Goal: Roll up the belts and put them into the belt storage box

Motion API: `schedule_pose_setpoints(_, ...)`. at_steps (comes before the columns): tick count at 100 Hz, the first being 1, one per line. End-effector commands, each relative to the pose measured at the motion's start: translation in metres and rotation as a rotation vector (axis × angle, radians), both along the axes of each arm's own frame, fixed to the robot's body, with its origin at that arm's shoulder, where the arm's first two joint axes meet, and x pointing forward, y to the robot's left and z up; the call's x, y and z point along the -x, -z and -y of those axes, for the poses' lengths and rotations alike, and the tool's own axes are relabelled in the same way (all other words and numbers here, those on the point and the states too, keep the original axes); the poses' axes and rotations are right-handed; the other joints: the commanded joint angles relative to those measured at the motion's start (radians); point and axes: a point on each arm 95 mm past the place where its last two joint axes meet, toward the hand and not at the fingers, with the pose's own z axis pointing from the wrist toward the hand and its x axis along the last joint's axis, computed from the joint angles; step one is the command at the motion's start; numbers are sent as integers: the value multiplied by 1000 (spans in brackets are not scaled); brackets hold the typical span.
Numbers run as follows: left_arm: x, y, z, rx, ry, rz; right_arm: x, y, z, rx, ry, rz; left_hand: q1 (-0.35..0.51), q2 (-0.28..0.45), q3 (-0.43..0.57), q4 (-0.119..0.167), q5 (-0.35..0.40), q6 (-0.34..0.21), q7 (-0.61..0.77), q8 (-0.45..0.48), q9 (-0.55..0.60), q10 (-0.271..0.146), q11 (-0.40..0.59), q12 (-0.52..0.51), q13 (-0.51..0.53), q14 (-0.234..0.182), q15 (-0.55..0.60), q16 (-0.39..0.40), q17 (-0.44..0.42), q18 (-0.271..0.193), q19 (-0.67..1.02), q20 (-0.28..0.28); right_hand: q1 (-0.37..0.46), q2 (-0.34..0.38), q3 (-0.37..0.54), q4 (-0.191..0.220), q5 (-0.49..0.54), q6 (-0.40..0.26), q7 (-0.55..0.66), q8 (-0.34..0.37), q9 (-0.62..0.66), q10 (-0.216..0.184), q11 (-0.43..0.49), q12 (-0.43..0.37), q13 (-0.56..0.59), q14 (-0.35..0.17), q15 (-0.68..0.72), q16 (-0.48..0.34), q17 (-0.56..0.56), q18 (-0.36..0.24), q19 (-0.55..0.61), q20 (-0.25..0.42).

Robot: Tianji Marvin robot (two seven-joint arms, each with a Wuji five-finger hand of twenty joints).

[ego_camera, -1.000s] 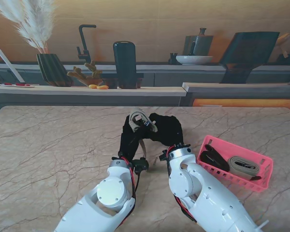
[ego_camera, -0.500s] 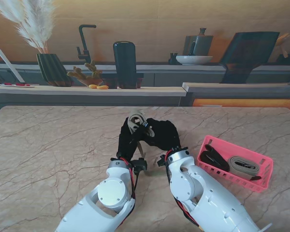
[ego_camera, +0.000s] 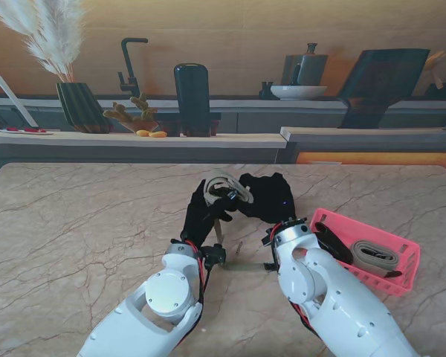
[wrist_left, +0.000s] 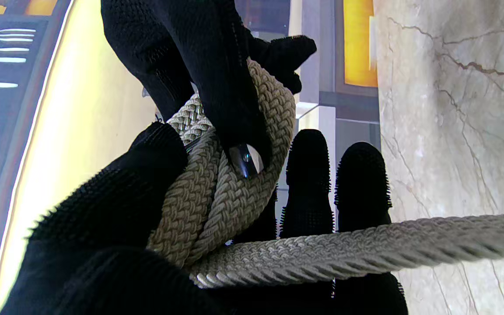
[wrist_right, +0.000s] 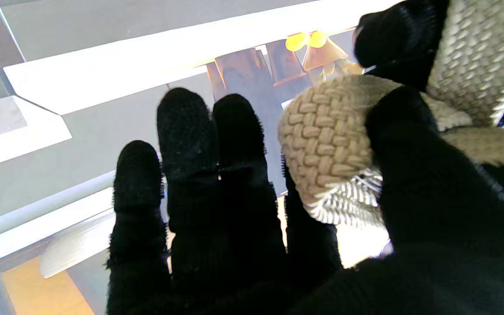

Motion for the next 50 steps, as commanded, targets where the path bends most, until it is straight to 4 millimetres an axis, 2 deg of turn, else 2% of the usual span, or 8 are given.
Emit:
schedule_pose_setpoints(1, 2, 2, -2, -5, -24, 6, -5, -8, 12, 15, 21, 20, 32, 11, 40, 27, 38, -55, -16, 20, 88, -59, 95, 84, 25, -26, 41, 34, -16, 8, 55, 32, 154, 125, 183, 74, 33, -56, 48, 18, -12, 33, 27, 12, -6, -27, 22, 14, -24, 19, 26, -12)
schedule_pose_setpoints(5, 1, 2, -3, -8, -25, 9, -5, -8, 13, 19, 20, 18, -7, 14, 55, 41, 37, -57, -19, 23, 74, -61, 100, 70, 18, -26, 40, 37, -27, 7, 54, 39, 154, 124, 184, 73, 34, -56, 47, 19, -12, 33, 27, 13, -6, -27, 22, 15, -26, 18, 24, -13)
schedule_pose_setpoints(7, 1, 2, -4, -9, -25, 11, -5, -8, 13, 21, 20, 17, -43, 8, 85, 52, 36, -56, -24, 26, 62, -60, 118, 17, 12, -22, 36, 41, -33, 10, 50, 47, 154, 124, 185, 73, 35, -56, 46, 20, -12, 33, 26, 13, -7, -26, 21, 15, -28, 19, 23, -13)
schedule_pose_setpoints(20, 1, 3, -7, -20, -13, 21, -5, -9, 16, 28, 24, 21, -117, -42, 94, 53, 20, -51, -59, 17, 38, -61, 99, -15, -7, -19, 22, 44, -55, 14, 44, 57, 153, 124, 187, 72, 36, -50, 42, 23, -9, 35, 24, 15, -7, -24, 22, 17, -28, 20, 21, -13)
schedule_pose_setpoints(35, 1, 3, -10, -34, 11, 22, -7, -14, 19, 41, 34, 41, -86, -50, 122, 56, 20, -54, -73, 14, 44, -67, 100, -11, -7, -22, 20, 48, -57, 15, 40, 58, 152, 127, 188, 71, 33, -53, 39, 26, -11, 34, 21, 16, -8, -25, 22, 19, -27, 18, 21, -12)
schedule_pose_setpoints(50, 1, 3, -13, -58, 34, 31, -10, -21, 24, 62, 23, 52, -76, -43, 122, 52, 62, -69, -59, 26, 73, -74, 127, 14, 12, -24, 35, 64, -48, 8, 53, 66, 154, 133, 186, 70, 29, -59, 39, 36, -17, 31, 21, 21, -14, -31, 22, 22, -28, 16, 20, -11)
